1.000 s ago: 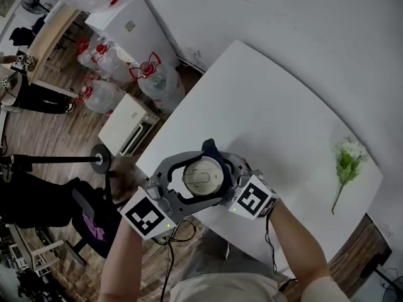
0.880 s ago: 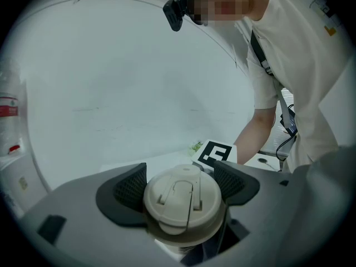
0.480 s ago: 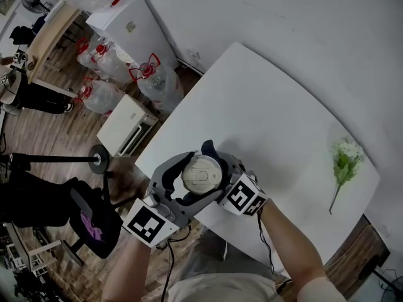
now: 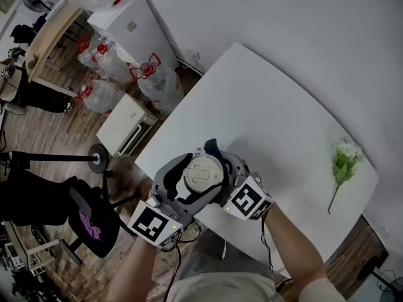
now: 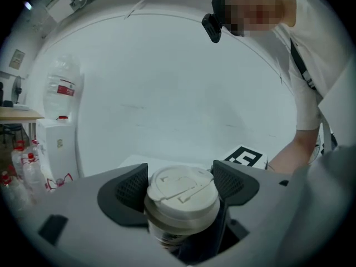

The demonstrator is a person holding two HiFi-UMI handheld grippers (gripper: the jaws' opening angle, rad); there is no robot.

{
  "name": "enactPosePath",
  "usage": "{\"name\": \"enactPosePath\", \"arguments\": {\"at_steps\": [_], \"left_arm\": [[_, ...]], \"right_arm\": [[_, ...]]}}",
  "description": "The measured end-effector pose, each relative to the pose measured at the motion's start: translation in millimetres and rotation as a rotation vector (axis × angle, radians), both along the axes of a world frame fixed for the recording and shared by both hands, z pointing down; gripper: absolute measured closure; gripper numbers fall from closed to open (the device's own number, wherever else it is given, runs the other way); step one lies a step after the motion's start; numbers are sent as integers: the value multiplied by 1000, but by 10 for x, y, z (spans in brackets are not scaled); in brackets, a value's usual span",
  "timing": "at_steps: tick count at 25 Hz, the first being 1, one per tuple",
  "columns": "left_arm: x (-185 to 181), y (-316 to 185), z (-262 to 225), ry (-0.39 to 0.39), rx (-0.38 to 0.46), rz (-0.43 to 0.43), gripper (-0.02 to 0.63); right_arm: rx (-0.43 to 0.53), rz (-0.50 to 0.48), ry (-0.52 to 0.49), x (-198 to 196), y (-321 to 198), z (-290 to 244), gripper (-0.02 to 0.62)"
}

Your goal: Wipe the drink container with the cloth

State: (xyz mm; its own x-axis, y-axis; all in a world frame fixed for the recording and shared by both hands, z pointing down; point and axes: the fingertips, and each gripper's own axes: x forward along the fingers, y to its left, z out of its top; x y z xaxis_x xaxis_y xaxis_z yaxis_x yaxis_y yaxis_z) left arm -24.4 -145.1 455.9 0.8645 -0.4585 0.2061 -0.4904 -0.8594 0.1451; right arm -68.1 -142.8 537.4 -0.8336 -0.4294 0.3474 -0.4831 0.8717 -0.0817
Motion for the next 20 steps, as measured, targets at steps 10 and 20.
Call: {"name": "enactPosePath", "arguments": {"at_steps": [10, 20], "left_arm": [[3, 11, -25, 16, 2, 166, 227], [12, 30, -38, 19, 1, 164, 229]], "right_arm": [[67, -64, -46, -33, 21, -241, 166], [-32, -79, 19, -125, -27, 344, 166]]}}
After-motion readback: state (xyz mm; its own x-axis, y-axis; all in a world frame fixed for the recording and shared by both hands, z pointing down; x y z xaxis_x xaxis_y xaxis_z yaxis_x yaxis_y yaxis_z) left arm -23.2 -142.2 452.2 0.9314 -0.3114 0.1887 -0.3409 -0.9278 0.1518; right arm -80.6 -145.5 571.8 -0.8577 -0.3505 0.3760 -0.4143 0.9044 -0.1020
